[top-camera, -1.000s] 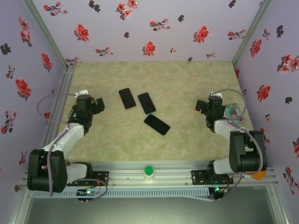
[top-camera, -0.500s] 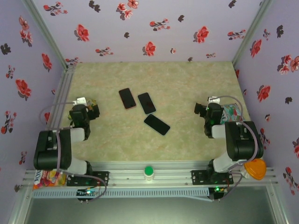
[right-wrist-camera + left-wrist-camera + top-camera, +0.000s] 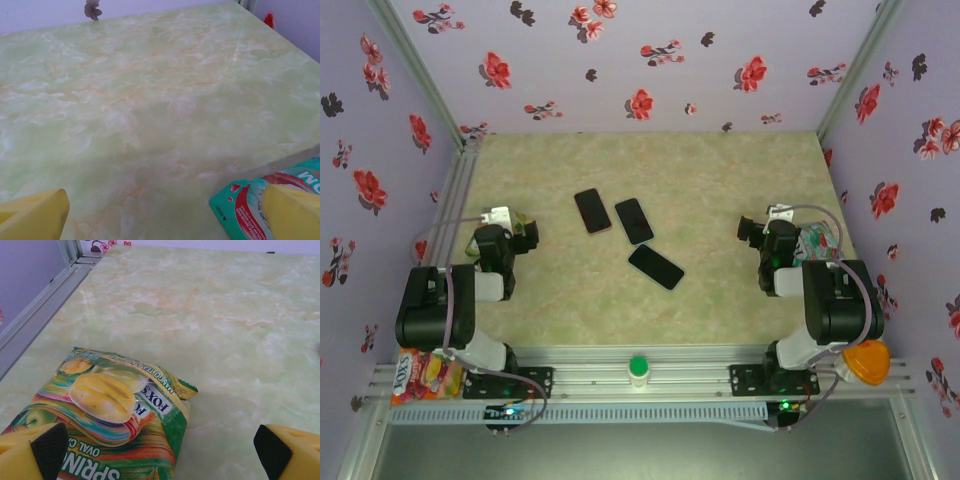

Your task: Put the phone into the phone case

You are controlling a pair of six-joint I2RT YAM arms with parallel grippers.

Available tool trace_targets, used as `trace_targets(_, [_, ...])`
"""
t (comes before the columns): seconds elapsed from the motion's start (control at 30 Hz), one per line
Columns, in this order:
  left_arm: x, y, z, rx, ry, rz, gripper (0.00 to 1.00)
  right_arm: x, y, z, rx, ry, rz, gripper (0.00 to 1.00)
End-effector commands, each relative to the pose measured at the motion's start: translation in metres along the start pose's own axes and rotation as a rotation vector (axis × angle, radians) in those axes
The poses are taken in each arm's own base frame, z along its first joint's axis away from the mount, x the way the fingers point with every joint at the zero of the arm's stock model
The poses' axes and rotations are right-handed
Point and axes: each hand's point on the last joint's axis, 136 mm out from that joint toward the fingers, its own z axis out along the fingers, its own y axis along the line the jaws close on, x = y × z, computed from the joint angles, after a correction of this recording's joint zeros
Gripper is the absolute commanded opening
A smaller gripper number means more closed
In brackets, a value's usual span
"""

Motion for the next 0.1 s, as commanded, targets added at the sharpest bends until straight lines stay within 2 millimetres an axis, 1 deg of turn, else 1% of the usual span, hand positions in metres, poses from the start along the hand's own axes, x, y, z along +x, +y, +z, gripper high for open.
trace_targets(0.0, [-0.0136, 0.0002, 0.0009, 0.004, -0.048, 0.015, 1.00, -0.0064, -0.0018, 0.0013, 0.003, -0.025, 0.003, 0.99])
trace_targets(0.07, [-0.0137, 0.0004, 0.0009, 0.002, -0.048, 0.015, 1.00, -0.0072, -0.0021, 0.0008, 0.005, -0.027, 0.003, 0.99])
